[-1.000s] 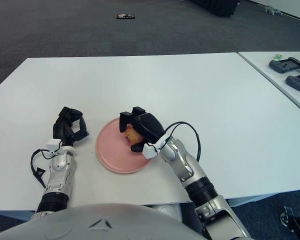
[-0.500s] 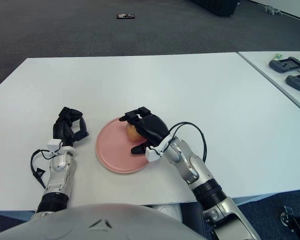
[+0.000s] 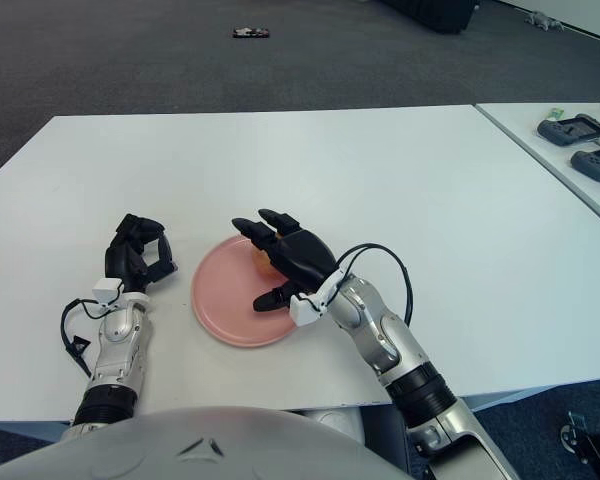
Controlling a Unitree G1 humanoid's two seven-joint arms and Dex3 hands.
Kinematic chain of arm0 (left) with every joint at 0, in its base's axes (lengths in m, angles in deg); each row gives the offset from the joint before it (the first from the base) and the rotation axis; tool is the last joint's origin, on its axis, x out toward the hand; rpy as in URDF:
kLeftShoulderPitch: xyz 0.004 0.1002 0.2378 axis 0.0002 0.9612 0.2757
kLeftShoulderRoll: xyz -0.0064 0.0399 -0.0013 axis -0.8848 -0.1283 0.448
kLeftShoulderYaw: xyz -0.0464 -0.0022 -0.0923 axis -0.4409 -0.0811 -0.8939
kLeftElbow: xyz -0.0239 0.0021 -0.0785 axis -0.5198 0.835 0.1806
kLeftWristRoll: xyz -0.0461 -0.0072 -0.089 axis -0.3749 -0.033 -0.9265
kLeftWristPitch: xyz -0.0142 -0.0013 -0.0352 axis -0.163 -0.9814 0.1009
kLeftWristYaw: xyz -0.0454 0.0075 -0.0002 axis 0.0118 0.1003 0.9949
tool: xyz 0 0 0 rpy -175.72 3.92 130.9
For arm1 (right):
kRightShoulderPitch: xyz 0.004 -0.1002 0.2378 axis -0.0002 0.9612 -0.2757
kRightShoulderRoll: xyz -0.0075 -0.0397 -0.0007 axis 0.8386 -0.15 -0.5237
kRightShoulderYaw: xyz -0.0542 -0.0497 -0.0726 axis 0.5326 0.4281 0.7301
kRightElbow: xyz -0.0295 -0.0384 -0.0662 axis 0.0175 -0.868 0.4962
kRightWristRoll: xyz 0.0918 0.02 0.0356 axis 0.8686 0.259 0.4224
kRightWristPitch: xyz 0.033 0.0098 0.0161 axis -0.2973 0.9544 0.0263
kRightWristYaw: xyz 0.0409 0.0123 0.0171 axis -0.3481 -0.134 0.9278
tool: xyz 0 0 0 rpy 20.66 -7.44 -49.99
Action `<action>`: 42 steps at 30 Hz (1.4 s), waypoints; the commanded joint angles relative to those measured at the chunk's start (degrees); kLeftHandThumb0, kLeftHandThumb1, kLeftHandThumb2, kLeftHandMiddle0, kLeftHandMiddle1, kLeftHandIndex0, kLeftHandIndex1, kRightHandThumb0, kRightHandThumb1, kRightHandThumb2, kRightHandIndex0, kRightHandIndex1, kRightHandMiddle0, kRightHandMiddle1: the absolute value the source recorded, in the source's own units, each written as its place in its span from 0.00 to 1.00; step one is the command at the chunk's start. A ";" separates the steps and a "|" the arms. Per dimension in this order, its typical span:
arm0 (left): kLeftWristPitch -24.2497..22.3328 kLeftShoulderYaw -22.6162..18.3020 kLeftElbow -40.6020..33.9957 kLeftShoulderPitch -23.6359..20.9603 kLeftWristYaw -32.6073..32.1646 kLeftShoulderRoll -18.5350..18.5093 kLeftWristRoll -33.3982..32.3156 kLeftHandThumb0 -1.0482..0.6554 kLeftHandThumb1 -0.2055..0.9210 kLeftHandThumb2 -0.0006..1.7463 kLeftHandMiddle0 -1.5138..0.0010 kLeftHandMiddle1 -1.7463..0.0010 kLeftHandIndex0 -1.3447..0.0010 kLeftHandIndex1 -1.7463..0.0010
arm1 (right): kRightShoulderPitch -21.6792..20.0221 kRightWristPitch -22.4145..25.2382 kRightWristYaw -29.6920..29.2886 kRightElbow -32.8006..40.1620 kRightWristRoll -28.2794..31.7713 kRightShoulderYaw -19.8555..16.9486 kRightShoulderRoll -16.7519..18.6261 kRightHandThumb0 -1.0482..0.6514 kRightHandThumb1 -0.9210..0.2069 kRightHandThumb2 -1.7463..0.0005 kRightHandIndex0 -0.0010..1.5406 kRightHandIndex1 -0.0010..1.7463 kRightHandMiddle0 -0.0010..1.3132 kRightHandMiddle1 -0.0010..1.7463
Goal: Put the apple into the plate.
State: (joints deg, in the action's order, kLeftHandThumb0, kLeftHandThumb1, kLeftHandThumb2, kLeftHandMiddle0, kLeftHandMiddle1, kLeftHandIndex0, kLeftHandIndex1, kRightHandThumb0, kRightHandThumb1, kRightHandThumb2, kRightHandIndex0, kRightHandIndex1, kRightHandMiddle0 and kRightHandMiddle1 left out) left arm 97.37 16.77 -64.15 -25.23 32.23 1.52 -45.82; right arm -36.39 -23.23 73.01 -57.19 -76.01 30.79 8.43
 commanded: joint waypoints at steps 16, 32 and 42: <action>0.31 0.06 1.93 1.30 -0.07 0.48 -0.34 0.34 0.50 0.73 0.30 0.00 0.57 0.00 | 5.98 -12.08 -6.93 0.41 20.03 -8.76 3.67 0.00 0.00 0.69 0.00 0.00 0.00 0.00; 0.14 -0.09 2.12 1.24 0.11 0.38 -0.62 0.35 0.52 0.71 0.31 0.00 0.59 0.00 | 1.14 -30.72 -15.93 -19.47 44.15 -21.05 22.14 0.29 0.12 0.53 0.05 0.67 0.12 0.93; 1.31 0.06 2.35 1.36 0.39 0.09 -0.40 0.34 0.51 0.72 0.30 0.00 0.58 0.00 | 2.20 -21.29 -24.55 -17.65 39.40 -26.99 28.16 0.40 0.13 0.58 0.15 0.79 0.21 1.00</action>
State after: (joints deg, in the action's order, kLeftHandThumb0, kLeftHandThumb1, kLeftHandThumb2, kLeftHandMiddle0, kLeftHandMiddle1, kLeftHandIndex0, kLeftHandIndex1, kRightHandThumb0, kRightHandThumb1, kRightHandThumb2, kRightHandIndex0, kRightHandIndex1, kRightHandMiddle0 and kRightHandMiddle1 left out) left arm 97.75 16.88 -63.82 -25.28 32.29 1.53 -45.94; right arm -34.11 -47.16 51.20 -75.52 -34.94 5.91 34.74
